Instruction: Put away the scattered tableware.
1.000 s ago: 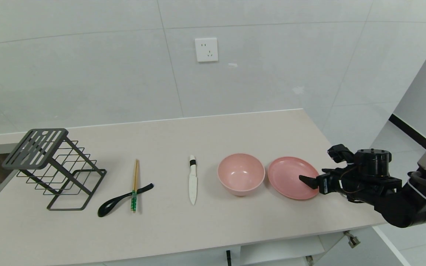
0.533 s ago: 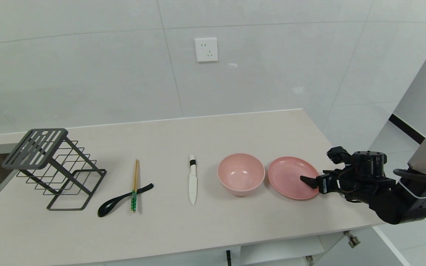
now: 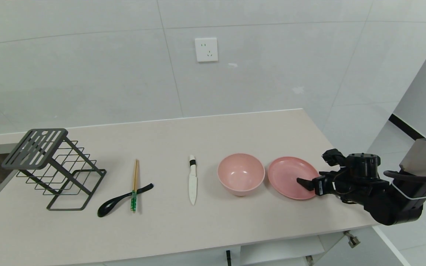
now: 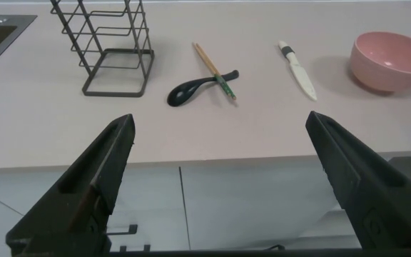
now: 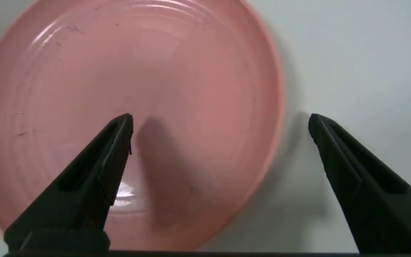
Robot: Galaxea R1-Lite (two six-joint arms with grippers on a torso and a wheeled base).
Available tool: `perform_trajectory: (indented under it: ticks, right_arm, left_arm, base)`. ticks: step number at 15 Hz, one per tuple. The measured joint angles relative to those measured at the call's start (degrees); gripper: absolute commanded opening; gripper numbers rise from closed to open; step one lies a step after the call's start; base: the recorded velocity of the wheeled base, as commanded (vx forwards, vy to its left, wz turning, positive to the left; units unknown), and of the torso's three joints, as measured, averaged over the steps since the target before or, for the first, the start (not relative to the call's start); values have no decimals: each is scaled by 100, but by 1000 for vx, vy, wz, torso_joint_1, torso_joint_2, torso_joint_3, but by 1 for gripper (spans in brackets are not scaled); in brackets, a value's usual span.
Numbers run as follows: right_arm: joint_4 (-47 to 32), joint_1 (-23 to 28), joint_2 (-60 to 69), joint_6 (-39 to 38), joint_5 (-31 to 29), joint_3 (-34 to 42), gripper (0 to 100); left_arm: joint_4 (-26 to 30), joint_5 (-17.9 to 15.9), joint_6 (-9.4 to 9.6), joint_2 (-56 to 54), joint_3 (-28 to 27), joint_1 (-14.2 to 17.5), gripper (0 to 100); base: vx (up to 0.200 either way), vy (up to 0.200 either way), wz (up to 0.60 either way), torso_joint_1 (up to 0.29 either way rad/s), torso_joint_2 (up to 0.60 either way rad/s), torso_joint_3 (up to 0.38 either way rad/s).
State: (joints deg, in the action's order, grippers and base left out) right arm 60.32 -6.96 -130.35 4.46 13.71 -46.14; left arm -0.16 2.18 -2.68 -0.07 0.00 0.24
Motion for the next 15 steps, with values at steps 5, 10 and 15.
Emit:
perform_trajectory:
  ticks: [5,10,15]
  right_arm:
    - [72,-152,-51,10,57,-2,100]
    - [173,-155,-123,2,51,2,0]
    - [236,127,-380,-1,0,-9,0]
  left_arm:
    - [0,0,-2,0,0,-2,100]
    - [0,0,-2,0,0,0,100]
    - [0,0,4,5,-2,-2,100]
  base:
    - [0,0,0,0,0,0]
    - [0,0,0,0,0,0]
    - [0,0,0,0,0,0]
